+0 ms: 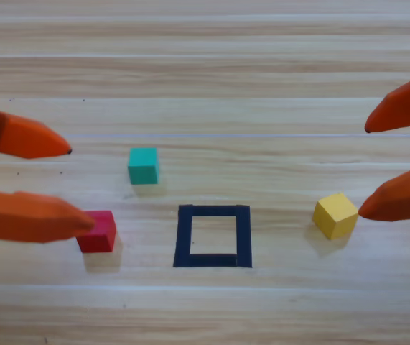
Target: Stack the blocks in the rectangular block: red at the bottom, yellow in the middle, green on top
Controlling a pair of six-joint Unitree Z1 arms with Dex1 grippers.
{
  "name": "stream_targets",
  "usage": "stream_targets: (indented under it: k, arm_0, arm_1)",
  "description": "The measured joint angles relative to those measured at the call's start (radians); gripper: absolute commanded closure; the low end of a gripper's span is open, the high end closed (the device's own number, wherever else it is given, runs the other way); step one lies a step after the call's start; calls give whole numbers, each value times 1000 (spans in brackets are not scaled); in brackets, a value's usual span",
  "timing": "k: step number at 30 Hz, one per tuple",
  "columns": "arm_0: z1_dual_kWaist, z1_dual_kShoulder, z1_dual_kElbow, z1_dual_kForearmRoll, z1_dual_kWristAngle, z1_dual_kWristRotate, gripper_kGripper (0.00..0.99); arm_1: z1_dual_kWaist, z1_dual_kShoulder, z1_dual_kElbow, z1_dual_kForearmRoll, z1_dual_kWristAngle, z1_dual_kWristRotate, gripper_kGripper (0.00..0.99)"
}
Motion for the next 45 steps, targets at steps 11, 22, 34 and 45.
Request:
stream_targets:
  k: [11, 22, 34, 45]
  arm_0:
    - [0, 0, 15, -3, 0, 9, 4]
    - [-3, 0, 113, -194, 150, -186, 53]
    - [-3, 170, 94, -70, 387, -511, 54]
    - [-5, 560, -256, 228, 435, -716, 54]
  arm_1:
    - [2, 0, 17, 0, -121, 67, 13]
    - [-13, 130, 63, -62, -377, 316, 11]
    - [-27, 356, 45, -133, -519, 368, 36]
    - [-32, 489, -16, -128, -519, 384, 39]
